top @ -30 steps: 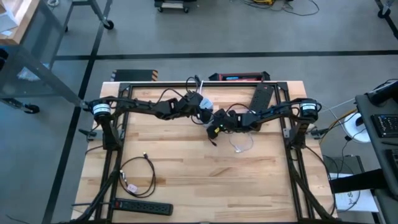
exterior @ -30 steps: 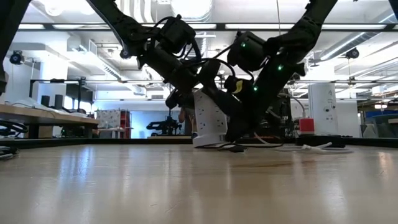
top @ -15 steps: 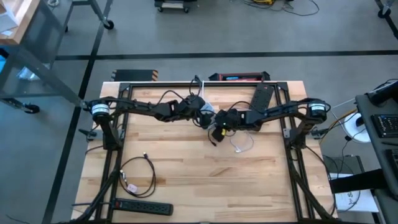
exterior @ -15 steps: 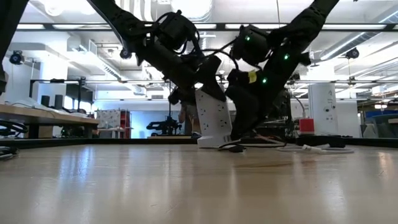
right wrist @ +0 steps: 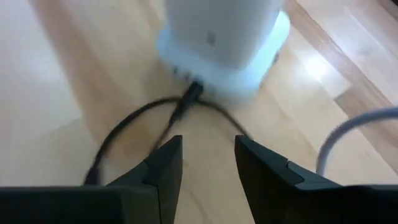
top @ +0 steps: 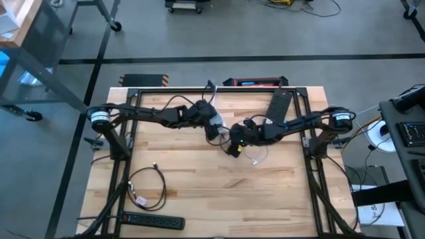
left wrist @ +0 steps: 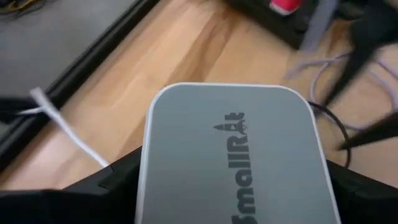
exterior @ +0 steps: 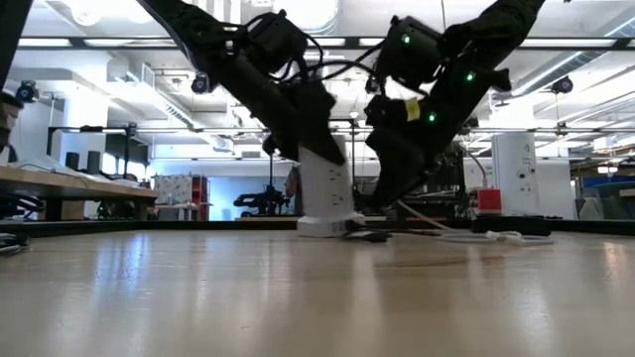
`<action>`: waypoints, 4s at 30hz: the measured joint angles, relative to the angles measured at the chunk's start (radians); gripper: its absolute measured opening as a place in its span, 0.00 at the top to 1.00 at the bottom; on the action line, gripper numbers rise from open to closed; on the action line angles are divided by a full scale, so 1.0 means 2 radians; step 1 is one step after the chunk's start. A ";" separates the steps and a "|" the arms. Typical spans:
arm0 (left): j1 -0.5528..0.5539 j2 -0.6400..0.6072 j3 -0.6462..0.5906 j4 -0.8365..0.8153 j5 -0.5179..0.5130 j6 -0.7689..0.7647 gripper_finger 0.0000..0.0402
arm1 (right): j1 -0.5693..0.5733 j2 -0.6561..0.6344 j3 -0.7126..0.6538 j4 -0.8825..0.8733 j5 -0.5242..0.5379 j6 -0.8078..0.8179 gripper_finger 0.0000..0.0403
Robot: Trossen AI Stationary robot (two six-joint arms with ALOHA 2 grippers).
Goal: Insert USB
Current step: Insert the right black charger cable into the white outlet extension, then insert the black charger cable into the pink charger adapter
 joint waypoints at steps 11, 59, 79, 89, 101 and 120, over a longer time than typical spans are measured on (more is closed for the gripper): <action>-0.035 -0.076 -0.048 -0.002 0.102 -0.004 0.28 | 0.070 -0.079 0.000 0.004 0.000 -0.059 0.72; -0.100 -0.054 -0.072 0.014 0.027 -0.026 0.17 | 0.162 -0.091 -0.001 0.019 0.008 -0.056 0.81; -0.169 -0.110 0.045 -0.256 0.036 -0.028 0.18 | 0.162 -0.093 -0.001 0.057 0.022 -0.091 0.37; -0.188 -0.179 0.043 -0.315 -0.001 -0.054 0.19 | 0.167 -0.070 -0.001 0.073 0.093 -0.068 0.22; -0.330 -0.256 0.010 -0.503 0.001 -0.256 0.22 | 0.182 0.007 -0.001 0.160 0.100 -0.053 0.22; -0.535 -0.176 -0.064 -0.504 0.109 -0.492 0.32 | 0.239 0.196 0.166 0.236 0.087 -0.116 0.23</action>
